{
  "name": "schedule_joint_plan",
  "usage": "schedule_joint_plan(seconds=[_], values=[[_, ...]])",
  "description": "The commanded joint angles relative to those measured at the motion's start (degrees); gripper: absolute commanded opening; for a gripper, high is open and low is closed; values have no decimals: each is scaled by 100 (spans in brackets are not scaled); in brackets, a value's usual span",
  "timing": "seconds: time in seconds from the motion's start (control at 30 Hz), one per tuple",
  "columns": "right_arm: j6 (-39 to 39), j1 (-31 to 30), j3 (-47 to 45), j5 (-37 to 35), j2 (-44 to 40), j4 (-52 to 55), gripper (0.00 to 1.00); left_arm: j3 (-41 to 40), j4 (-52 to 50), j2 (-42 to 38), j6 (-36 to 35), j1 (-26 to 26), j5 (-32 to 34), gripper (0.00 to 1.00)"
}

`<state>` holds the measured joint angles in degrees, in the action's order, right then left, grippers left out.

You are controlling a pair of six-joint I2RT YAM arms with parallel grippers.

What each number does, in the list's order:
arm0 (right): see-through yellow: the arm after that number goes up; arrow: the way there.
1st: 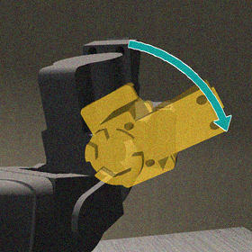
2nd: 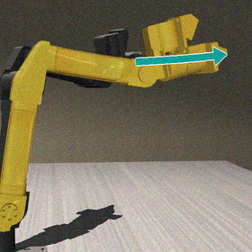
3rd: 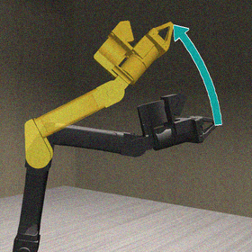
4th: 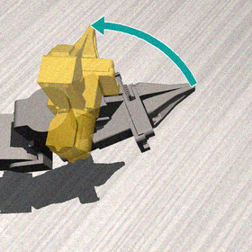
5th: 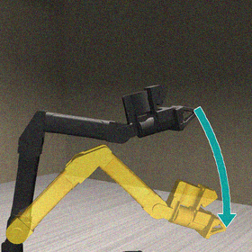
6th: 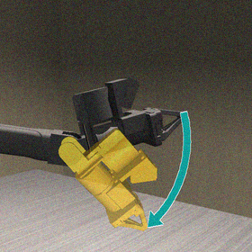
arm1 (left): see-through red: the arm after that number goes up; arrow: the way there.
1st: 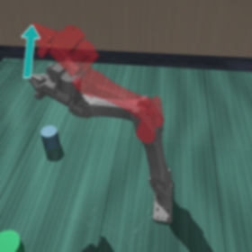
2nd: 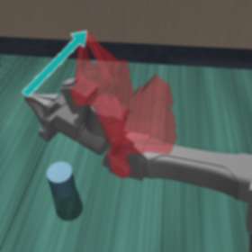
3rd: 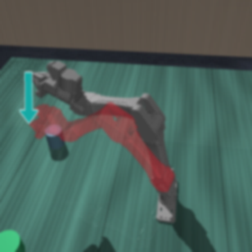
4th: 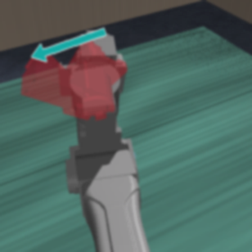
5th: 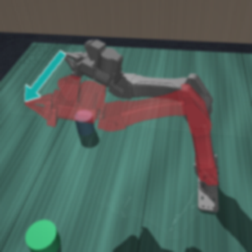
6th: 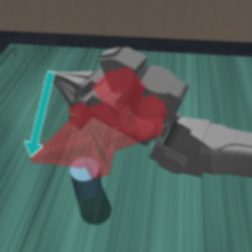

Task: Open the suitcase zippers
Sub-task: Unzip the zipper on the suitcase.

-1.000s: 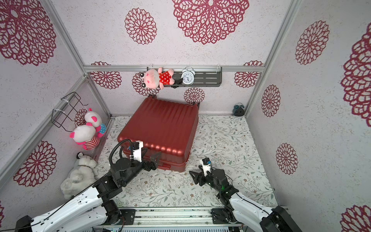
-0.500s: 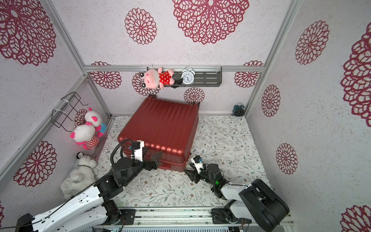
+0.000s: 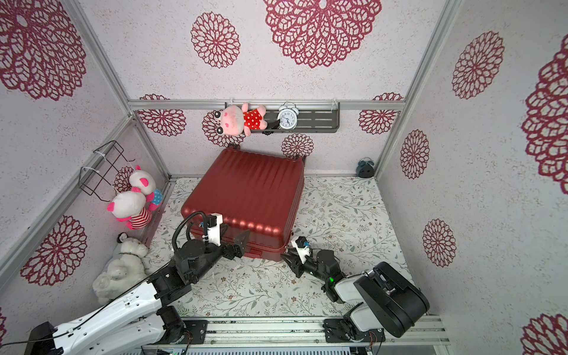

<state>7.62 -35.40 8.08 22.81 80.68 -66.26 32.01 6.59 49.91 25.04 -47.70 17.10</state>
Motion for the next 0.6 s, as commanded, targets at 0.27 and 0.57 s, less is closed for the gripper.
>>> schedule_joint_plan(seconds=[0.27,0.57], values=[[-14,-20,-19,148,312,-939,29,113,60,100,-96,-63,-40,98],[31,-20,-7,154,582,-1288,11,113,63,98,-104,-81,-23,98]])
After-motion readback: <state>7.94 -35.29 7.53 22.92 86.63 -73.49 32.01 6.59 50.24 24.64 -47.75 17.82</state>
